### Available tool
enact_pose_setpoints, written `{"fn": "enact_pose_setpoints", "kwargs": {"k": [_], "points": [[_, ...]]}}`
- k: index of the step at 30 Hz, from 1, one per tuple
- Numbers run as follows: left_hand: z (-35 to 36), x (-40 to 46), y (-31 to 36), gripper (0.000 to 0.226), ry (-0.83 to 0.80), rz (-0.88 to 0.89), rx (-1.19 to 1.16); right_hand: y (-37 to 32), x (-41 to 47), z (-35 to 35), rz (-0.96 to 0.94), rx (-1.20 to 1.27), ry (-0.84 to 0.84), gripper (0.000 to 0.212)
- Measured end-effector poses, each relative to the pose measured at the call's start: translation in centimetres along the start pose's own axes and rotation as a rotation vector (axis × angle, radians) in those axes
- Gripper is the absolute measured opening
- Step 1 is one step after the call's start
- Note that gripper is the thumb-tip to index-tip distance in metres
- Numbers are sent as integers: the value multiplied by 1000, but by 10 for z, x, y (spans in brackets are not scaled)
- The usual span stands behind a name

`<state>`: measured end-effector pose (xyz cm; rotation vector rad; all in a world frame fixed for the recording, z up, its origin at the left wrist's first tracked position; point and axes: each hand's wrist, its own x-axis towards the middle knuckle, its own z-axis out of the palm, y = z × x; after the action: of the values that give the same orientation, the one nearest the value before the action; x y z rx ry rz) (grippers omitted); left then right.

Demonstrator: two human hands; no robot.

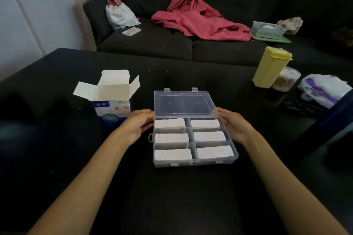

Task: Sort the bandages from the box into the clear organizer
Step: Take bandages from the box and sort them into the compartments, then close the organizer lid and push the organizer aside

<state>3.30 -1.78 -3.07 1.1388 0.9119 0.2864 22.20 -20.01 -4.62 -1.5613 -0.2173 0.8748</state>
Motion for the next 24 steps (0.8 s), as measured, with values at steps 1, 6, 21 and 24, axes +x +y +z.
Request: {"fn": "enact_pose_setpoints", "kwargs": {"k": [1, 6, 21, 24], "points": [[1, 1, 0, 16, -4, 10, 26, 1, 2, 1, -8, -5, 14, 24], [-3, 9, -2, 39, -53, 25, 56, 3, 6, 1, -48, -4, 57, 29], [-2, 7, -3, 49, -61, 177, 55, -2, 1, 8, -218, 81, 102, 37], [-2, 6, -1, 56, -42, 250, 68, -7, -5, 10, -254, 214, 108, 38]]}}
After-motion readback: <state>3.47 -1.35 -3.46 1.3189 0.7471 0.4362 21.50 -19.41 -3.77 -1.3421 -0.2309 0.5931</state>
